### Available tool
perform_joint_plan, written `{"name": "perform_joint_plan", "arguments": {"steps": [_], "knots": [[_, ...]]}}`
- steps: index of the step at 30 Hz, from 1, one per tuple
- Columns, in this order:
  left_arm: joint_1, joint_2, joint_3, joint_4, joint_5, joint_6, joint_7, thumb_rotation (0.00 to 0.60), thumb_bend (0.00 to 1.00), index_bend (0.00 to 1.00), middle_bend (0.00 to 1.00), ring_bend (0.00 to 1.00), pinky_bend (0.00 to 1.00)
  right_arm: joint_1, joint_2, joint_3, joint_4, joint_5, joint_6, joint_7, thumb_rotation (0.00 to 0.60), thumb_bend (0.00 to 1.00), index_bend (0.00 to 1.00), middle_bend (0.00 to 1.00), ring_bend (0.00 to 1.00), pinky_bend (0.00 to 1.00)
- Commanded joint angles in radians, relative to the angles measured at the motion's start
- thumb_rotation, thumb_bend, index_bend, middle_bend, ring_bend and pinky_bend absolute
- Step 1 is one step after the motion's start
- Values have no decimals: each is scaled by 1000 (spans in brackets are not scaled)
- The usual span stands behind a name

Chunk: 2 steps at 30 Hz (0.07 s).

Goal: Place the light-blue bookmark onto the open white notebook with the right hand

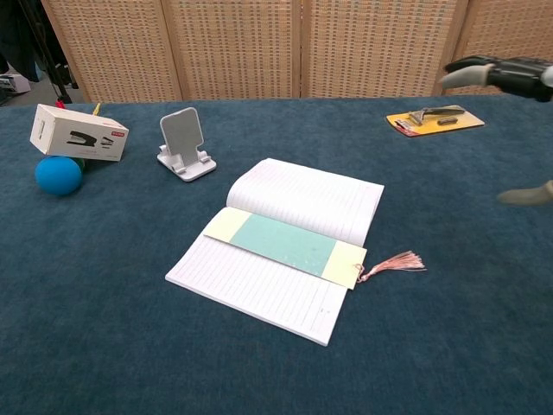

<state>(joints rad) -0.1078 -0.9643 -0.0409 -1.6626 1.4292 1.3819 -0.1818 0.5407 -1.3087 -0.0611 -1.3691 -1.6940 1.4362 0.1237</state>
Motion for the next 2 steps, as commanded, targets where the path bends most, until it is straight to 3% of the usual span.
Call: {"name": "perform_joint_plan", "arguments": {"steps": [1,2], "knots": [[17,-17,-1,11,15,45,17,600,0,0,0,0,0,-125,-3,-20,86,53,77,32,600,0,1,0,0,0],[22,-23,-2,12,22,61,26,600,0,0,0,0,0,-164,5,-16,82,100,90,20,600,0,0,0,0,0]]}}
